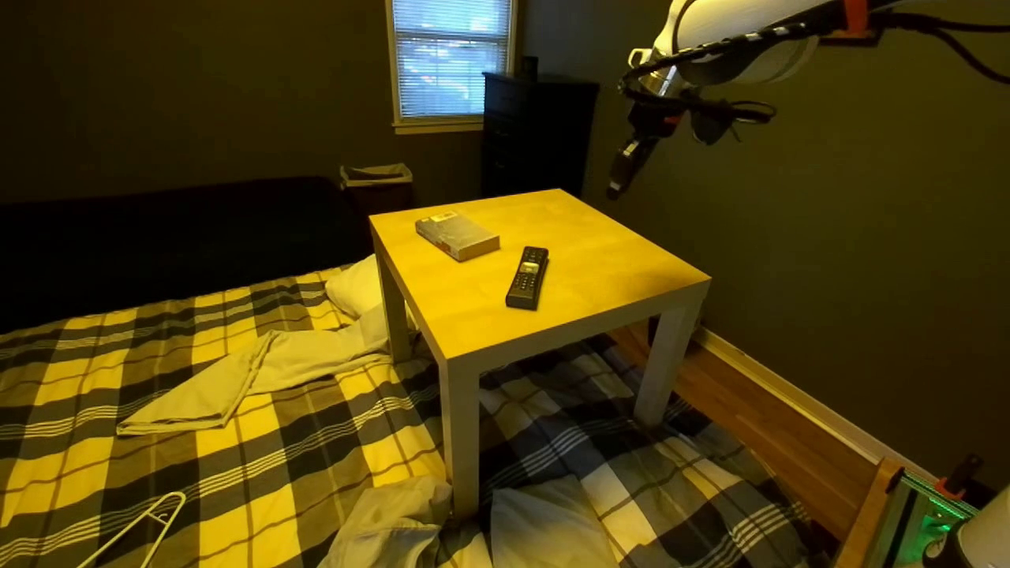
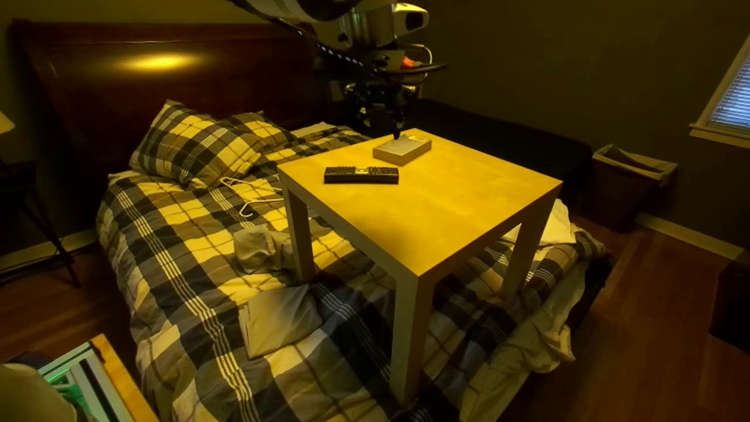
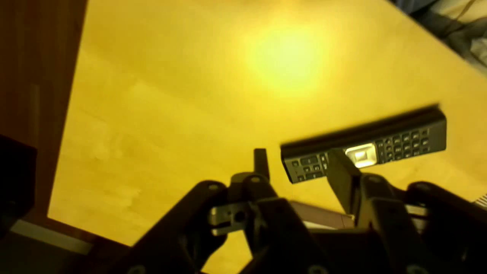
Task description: Press a button on the remote control
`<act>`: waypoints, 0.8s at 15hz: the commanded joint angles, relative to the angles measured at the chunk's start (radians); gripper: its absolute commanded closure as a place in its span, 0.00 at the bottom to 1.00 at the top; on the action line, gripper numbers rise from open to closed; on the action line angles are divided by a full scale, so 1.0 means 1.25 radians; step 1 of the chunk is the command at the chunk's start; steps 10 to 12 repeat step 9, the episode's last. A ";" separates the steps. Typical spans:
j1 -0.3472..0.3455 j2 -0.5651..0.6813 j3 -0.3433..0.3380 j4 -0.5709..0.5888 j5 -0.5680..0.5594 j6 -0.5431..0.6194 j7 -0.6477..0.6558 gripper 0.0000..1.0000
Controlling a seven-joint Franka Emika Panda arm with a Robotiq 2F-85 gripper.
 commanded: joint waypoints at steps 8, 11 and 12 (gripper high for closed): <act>0.053 -0.159 -0.035 0.016 0.014 -0.439 0.004 0.00; 0.056 -0.165 -0.041 0.016 0.024 -0.445 -0.010 0.00; 0.056 -0.165 -0.041 0.016 0.024 -0.445 -0.010 0.00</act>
